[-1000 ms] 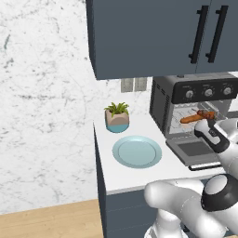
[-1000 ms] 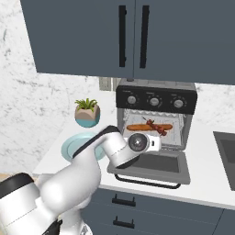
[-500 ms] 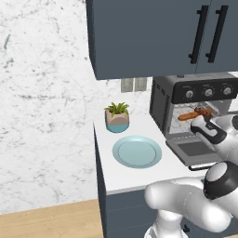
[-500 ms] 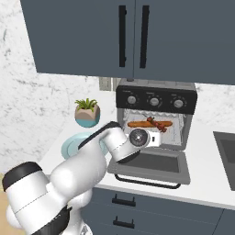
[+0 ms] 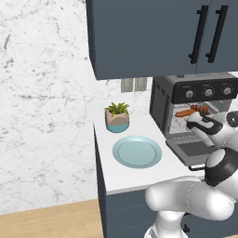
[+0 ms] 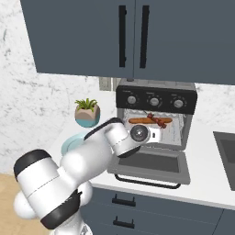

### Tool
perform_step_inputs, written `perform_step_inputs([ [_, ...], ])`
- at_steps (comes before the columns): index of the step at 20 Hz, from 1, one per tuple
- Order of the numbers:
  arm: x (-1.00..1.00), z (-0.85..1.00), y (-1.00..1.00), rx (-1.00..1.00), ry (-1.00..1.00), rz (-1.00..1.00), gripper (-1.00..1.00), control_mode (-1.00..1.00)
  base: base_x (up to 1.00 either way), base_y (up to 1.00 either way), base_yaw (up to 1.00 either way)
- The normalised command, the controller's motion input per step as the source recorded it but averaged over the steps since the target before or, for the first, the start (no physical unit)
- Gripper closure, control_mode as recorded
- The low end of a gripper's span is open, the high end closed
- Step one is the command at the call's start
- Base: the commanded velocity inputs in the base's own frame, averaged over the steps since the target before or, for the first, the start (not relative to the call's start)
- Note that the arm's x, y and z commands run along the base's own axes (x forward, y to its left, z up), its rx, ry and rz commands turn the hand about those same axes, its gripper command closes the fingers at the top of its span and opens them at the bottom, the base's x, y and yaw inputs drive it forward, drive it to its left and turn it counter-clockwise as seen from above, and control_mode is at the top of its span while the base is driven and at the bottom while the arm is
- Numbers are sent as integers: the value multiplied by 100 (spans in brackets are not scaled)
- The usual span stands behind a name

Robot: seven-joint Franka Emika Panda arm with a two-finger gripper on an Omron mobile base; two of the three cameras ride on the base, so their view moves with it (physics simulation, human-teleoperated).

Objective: Pick up the kebab skewer and baguette bread, and place them inside the toaster oven. Close the toaster oven door and start by setting the timer.

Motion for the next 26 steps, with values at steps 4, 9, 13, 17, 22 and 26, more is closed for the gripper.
perform_step_inputs([
  [4, 24, -12, 0, 0, 0, 0, -100, -100, 0, 0, 0],
  [9, 21, -9, 0, 0, 0, 0, -100, -100, 0, 0, 0],
  [13, 20, -9, 0, 0, 0, 0, -100, -100, 0, 0, 0],
  [17, 18, -9, 0, 0, 0, 0, -100, -100, 0, 0, 0],
  [22, 11, -9, 0, 0, 0, 0, -100, -100, 0, 0, 0],
  [26, 13, -13, 0, 0, 0, 0, -100, -100, 0, 0, 0],
])
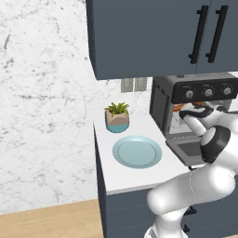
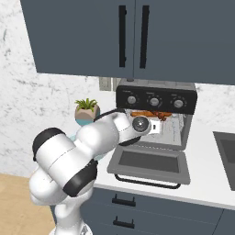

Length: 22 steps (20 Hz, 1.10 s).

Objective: Pick up the kebab skewer and baguette bread, and place them inside the toaster oven. Close the toaster oven door and start by setting the timer.

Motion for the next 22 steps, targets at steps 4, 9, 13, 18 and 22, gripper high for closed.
perform_step_inputs([
  [4, 14, -14, 0, 0, 0, 0, -100, -100, 0, 0, 0],
  [9, 15, -14, 0, 0, 0, 0, -100, -100, 0, 0, 0],
  [13, 13, -15, 0, 0, 0, 0, -100, -100, 0, 0, 0],
  [18, 0, -4, -3, 0, 0, 0, -100, -100, 0, 0, 0],
  [22, -31, 10, -15, 0, 0, 0, -100, -100, 0, 0, 0],
])
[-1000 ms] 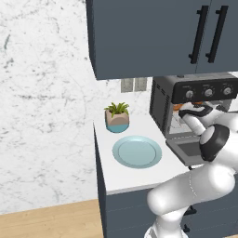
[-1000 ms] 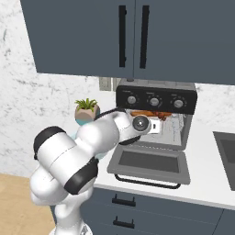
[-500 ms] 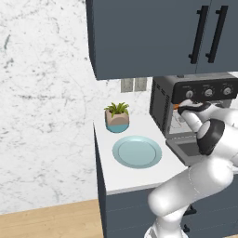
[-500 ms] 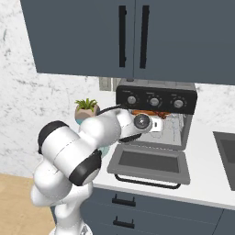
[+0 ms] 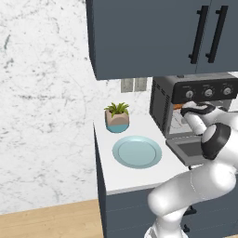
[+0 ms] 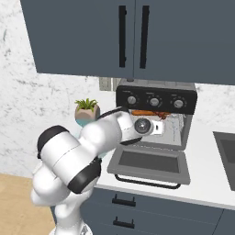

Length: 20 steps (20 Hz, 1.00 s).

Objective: Pick up the kebab skewer and baguette bread, and place them inside the toaster oven. Close the toaster oven door and start by setting the timer.

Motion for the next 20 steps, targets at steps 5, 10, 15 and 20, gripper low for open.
perform_step_inputs([
  [5, -46, 27, -5, 0, -4, 0, -100, -100, 0, 0, 0],
  [10, -42, 28, 0, 0, -4, 0, -100, -100, 0, 0, 0],
  [15, -36, 13, -6, 0, 0, 0, -100, -100, 0, 0, 0],
  [20, -24, 1, -19, 0, 0, 0, -100, -100, 0, 0, 0],
])
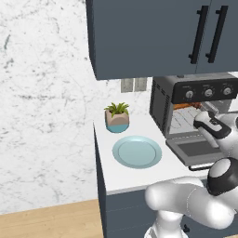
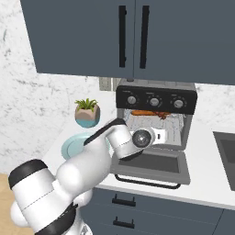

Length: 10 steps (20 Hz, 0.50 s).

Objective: Pick up the kebab skewer and baguette bread, and place them inside the toaster oven. Close the toaster oven door and start by setting the timer.

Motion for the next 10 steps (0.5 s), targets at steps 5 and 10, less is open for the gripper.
perform_step_inputs([
  [5, -7, 0, -16, 1, 0, 0, -100, -100, 0, 0, 0],
  [10, -31, -8, -23, 2, 0, 0, -100, -100, 0, 0, 0],
])
